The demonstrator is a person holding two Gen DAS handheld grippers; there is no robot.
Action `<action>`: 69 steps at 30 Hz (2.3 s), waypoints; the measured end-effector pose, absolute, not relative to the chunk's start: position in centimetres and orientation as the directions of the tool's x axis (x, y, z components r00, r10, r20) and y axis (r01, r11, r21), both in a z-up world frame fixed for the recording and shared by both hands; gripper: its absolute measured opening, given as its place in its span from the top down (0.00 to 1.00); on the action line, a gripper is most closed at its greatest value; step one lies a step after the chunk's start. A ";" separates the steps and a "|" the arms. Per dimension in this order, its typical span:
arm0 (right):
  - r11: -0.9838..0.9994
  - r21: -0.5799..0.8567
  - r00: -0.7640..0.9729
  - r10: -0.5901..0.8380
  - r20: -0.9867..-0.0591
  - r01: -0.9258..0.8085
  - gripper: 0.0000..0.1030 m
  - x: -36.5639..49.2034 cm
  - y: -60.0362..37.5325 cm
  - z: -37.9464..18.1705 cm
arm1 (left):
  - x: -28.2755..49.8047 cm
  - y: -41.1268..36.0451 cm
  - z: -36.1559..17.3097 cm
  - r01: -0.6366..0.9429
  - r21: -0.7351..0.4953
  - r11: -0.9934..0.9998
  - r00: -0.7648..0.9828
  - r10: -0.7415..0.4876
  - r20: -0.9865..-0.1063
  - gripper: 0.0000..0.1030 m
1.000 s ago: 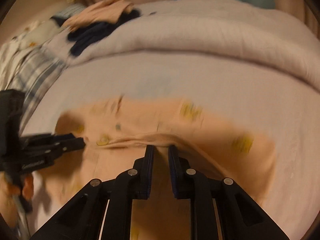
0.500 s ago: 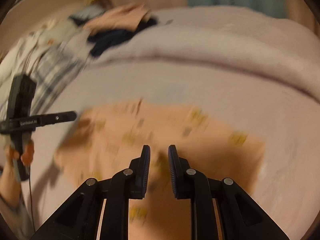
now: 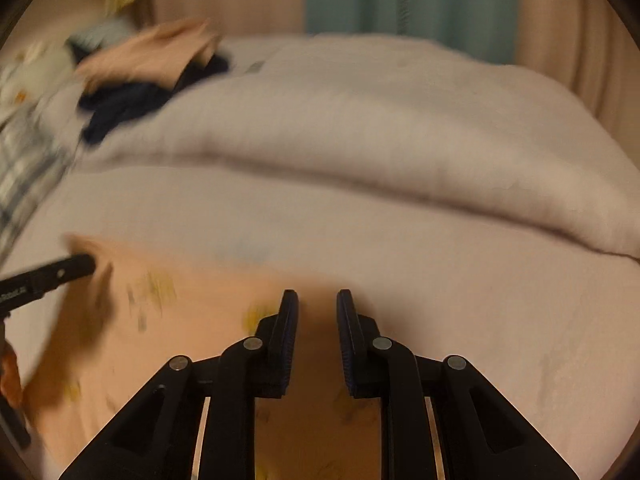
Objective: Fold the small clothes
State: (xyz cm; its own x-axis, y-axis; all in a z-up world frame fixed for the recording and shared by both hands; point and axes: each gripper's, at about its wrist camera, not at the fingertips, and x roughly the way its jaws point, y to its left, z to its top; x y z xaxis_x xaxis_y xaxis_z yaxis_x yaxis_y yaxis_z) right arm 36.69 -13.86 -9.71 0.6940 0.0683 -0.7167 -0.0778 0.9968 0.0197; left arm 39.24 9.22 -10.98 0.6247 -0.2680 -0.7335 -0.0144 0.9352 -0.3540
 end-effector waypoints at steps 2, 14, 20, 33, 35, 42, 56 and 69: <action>0.996 0.053 0.697 0.084 -0.712 -0.065 0.82 35.8 -15.2 -8.7 | 38.5 10.9 -10.0 -0.006 -0.386 0.923 0.630 -0.296 -0.718 0.77; 0.924 0.379 0.623 0.330 -0.709 -0.058 0.70 22.9 -22.5 -11.5 | 25.8 14.7 -12.1 0.083 -0.518 0.851 0.501 -0.485 -0.716 0.66; 0.881 0.472 0.596 0.385 -0.704 -0.011 0.69 20.7 -23.1 -13.3 | 24.3 12.8 -13.4 0.102 -0.573 0.813 0.463 -0.548 -0.696 0.68; 0.897 0.437 0.546 0.398 -0.737 -0.064 0.89 19.5 -22.0 -14.1 | 24.3 11.7 -14.4 0.124 -0.511 0.850 0.415 -0.513 -0.751 0.84; 0.895 0.443 0.548 0.392 -0.739 -0.044 0.90 19.8 -22.3 -14.5 | 24.4 11.5 -14.7 0.123 -0.499 0.858 0.407 -0.502 -0.763 0.85; 0.874 0.479 0.574 0.436 -0.693 -0.085 0.94 18.3 -23.2 -13.5 | 23.6 11.9 -14.5 0.157 -0.519 0.840 0.392 -0.536 -0.748 0.88; 0.899 0.438 0.569 0.370 -0.734 -0.019 0.95 17.1 -24.8 -13.8 | 22.0 11.8 -14.1 0.153 -0.410 0.899 0.405 -0.436 -0.804 0.82; 0.873 0.485 0.580 0.418 -0.699 -0.044 0.62 17.5 -22.9 -12.7 | 22.9 12.8 -13.2 0.087 -0.407 0.909 0.473 -0.397 -0.787 0.42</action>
State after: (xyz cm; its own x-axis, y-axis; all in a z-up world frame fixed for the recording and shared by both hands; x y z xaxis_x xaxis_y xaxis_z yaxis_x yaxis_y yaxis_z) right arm 17.47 -22.88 -12.65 0.5801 0.4177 -0.6993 -0.0438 0.8733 0.4852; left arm 22.88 12.83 -13.22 0.4729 -0.3970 -0.7866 0.0869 0.9094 -0.4067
